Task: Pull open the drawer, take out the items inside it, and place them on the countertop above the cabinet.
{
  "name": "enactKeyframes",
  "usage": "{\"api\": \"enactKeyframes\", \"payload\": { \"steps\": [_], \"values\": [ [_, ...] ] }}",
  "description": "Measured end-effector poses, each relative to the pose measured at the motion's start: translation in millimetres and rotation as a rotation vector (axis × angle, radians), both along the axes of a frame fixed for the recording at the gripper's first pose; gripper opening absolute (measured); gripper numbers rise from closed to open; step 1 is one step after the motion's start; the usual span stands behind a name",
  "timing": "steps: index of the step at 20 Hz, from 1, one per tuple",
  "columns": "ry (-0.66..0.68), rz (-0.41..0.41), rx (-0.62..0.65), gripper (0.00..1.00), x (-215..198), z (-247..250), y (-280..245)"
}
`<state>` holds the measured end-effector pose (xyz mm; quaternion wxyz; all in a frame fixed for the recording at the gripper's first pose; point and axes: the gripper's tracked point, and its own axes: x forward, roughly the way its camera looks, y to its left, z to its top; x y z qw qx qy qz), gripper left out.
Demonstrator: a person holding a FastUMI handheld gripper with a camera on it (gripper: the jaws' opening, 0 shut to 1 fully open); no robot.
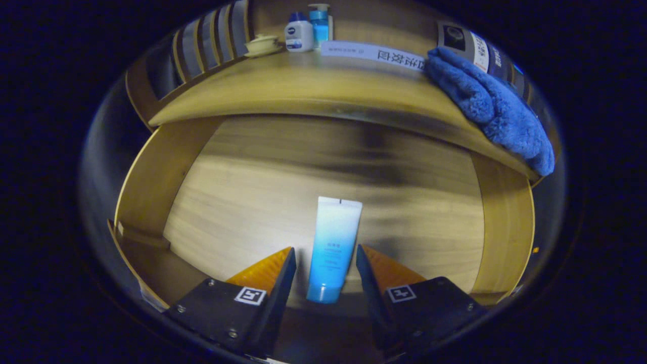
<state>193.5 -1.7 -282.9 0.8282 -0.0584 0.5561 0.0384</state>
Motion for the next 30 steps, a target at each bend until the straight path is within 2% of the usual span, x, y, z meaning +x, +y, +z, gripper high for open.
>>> {"api": "enactKeyframes", "payload": {
  "steps": [3, 5, 9, 11, 13, 18, 23, 30],
  "values": [
    [0.056, -0.004, 0.012, 0.72, -7.0, -5.0, 0.3],
    [0.061, -0.002, -0.034, 0.72, -4.8, -15.0, -9.7],
    [0.036, 0.013, -0.051, 0.45, -3.0, -11.0, -10.2],
    [0.022, -0.001, -0.036, 0.44, -3.7, -11.4, -9.1],
    [-0.019, 0.0, -0.055, 0.38, -1.7, -4.3, -12.0],
    [-0.087, 0.013, -0.07, 0.39, 6.9, -1.1, -14.2],
    [-0.157, 0.03, -0.012, 0.38, 16.3, 17.8, -3.1],
    [-0.269, -0.028, 0.088, 0.38, 19.9, 53.0, 9.6]
  ]
}}
